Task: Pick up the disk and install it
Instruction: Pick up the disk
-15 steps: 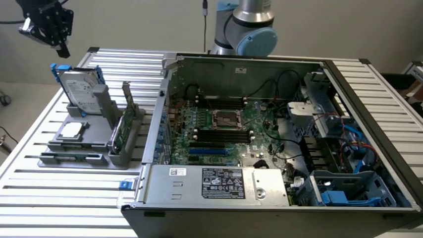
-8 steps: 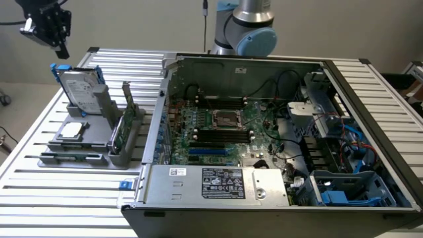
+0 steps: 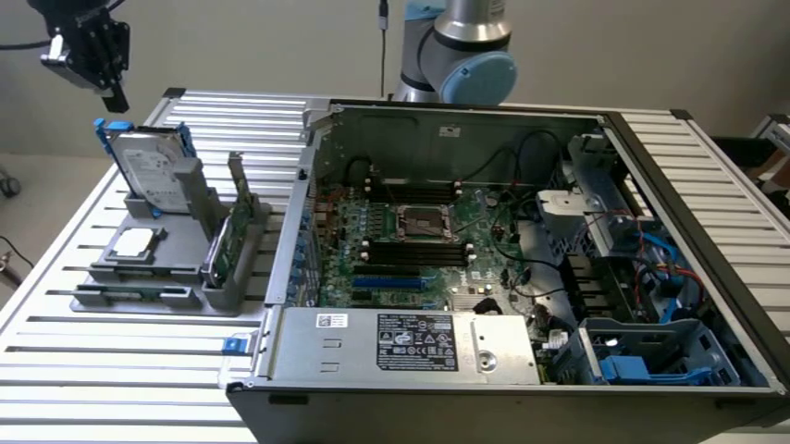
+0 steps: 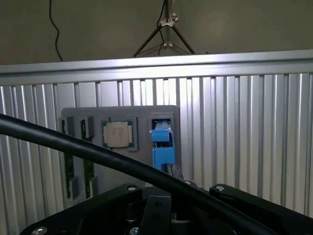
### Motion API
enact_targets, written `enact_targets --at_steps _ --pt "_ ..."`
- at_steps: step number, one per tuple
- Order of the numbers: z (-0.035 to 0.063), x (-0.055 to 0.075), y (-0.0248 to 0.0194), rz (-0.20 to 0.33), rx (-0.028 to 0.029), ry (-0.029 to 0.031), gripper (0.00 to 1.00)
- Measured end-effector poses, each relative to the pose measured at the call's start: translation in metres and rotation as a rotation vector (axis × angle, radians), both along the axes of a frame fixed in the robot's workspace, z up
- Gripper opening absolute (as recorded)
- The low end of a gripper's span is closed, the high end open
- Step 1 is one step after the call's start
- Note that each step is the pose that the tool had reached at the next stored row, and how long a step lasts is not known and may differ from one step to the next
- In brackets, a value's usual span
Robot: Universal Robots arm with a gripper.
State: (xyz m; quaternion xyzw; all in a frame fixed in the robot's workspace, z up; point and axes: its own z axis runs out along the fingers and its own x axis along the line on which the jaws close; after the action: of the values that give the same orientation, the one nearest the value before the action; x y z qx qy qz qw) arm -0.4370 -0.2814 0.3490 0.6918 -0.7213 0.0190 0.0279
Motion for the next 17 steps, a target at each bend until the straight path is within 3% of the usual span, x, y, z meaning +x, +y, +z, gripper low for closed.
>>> enact_targets --at_steps 5,7,8,11,14,16,17 --pt "-0.0004 -0.004 0.0 0.005 0.0 -0.0053 0.12" --pt "-0.0007 -0.005 0.0001 0.005 0.0 -0.0061 0.24" --pt "-0.0009 -0.005 0.0 0.006 0.0 -0.0061 0.24" --pt "-0.0018 -0.005 -0.0012 0.006 -0.0001 -0.0059 0.42" --pt "-0.0048 -0.005 -0.0041 0.007 0.0 -0.006 0.47" --pt "-0.0084 -0.006 -0.0056 0.008 0.0 -0.006 0.6" --pt "-0.0102 -0.006 -0.0062 0.009 0.0 -0.0059 0.6"
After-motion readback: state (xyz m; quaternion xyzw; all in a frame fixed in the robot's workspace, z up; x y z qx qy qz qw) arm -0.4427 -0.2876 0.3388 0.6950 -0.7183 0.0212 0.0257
